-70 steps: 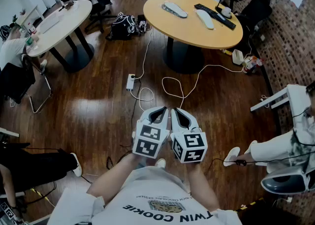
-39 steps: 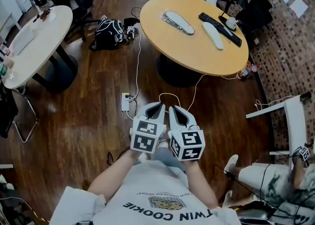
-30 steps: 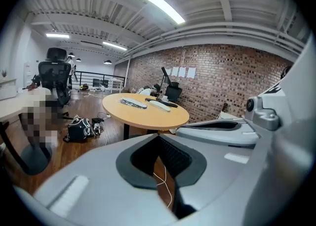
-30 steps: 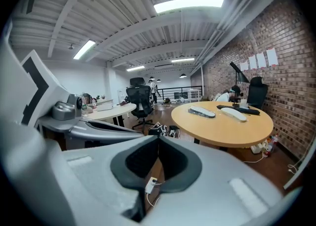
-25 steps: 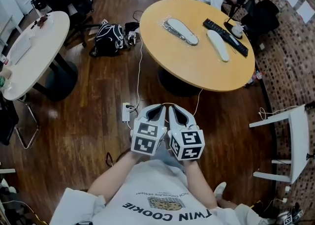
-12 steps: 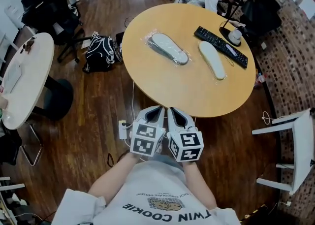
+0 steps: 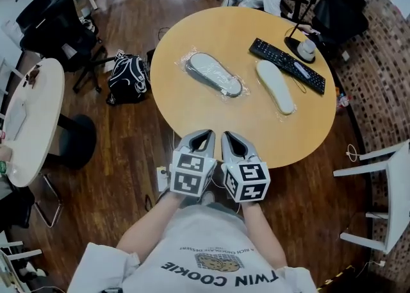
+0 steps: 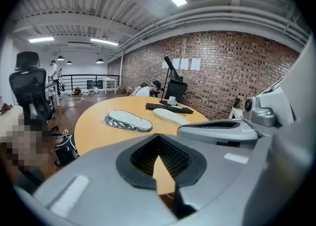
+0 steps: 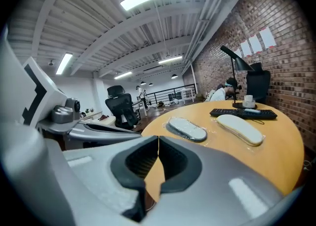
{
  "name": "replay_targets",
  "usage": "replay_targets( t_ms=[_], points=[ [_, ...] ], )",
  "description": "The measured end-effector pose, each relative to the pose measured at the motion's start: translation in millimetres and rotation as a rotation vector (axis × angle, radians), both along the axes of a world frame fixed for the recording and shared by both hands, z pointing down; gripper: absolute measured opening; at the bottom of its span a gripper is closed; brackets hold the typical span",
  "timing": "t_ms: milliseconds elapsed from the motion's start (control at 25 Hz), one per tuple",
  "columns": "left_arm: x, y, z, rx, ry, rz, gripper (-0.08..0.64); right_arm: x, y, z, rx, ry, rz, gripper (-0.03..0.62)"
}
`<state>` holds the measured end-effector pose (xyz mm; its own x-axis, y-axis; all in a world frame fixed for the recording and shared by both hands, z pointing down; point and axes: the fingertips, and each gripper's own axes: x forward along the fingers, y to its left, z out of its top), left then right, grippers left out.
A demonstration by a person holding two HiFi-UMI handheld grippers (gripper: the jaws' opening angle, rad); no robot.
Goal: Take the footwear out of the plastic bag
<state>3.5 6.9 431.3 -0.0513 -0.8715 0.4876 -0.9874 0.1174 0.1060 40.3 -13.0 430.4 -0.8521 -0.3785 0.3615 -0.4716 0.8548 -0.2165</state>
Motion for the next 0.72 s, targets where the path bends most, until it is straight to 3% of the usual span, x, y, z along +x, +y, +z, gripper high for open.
replay_targets(
  t_ms=[320,720],
  points=[
    [-38,-61,12,-0.010,0.009,0.072,0.006,-39,-56,15,-0.018,0.025,0.055,0.003],
    [-131,-149,28,-0.065,0.005,0.176,0.006,-94,-135,38,-0.080,0.089,0.205,0.003]
  ],
)
